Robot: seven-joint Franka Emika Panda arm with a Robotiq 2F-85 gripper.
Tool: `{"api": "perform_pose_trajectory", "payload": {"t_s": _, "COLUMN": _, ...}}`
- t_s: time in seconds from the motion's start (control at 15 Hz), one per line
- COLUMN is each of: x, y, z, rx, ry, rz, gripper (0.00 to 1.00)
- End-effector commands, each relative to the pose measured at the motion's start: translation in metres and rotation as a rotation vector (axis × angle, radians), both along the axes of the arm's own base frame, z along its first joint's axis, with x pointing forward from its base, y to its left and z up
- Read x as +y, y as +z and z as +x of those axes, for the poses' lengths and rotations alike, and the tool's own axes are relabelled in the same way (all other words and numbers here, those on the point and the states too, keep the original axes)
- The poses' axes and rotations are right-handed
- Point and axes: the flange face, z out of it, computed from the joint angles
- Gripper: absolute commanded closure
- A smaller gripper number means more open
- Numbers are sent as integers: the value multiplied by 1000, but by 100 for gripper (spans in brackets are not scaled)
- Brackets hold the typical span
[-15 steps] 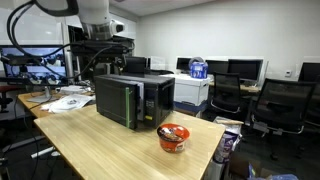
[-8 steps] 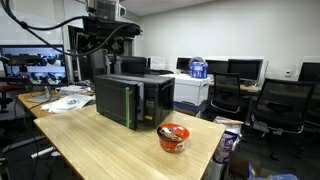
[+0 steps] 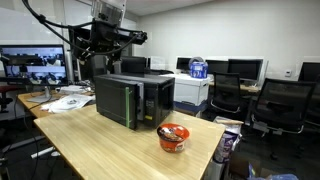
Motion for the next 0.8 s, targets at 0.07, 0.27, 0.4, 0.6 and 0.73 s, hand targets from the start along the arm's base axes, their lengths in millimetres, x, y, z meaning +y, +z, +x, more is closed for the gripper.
{"api": "perform_pose_trajectory", "payload": {"t_s": 0.07, "x": 4, "y": -3, "z": 8, "rx": -2, "ry": 202, "rz": -138, "gripper": 0}}
{"api": "perform_pose_trajectory", "payload": {"t_s": 0.27, "x": 13, "y": 0, "z": 17, "rx": -46, "ry": 308, "rz": -237, "gripper": 0}}
{"api": "perform_pose_trajectory", "payload": {"t_s": 0.4, "x": 23, "y": 1, "z": 25, "rx": -99, "ry": 364, "rz": -300, "gripper": 0}}
{"api": "perform_pose_trajectory", "payload": {"t_s": 0.6, "x": 38, "y": -5, "z": 41, "rx": -202, "ry": 435, "rz": -390, "gripper": 0}}
{"api": "perform_pose_trajectory", "payload": {"t_s": 0.73, "x": 48, "y": -13, "z": 54, "rx": -312, "ry": 443, "rz": -411, "gripper": 0}}
